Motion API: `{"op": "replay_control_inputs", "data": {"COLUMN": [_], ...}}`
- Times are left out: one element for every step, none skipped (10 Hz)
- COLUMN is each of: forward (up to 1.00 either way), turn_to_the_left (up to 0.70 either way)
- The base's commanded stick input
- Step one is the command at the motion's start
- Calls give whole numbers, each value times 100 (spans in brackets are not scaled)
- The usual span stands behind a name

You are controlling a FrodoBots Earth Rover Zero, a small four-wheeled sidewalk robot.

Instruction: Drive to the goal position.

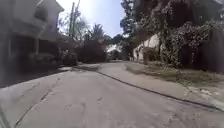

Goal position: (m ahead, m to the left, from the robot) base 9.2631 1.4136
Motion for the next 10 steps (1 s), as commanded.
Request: {"op": "replay_control_inputs", "data": {"forward": [100,100,100,100,100,100,100,100,100,100], "turn_to_the_left": [9,9,9,9,-3,-31,-31,-31,-31,-31]}}
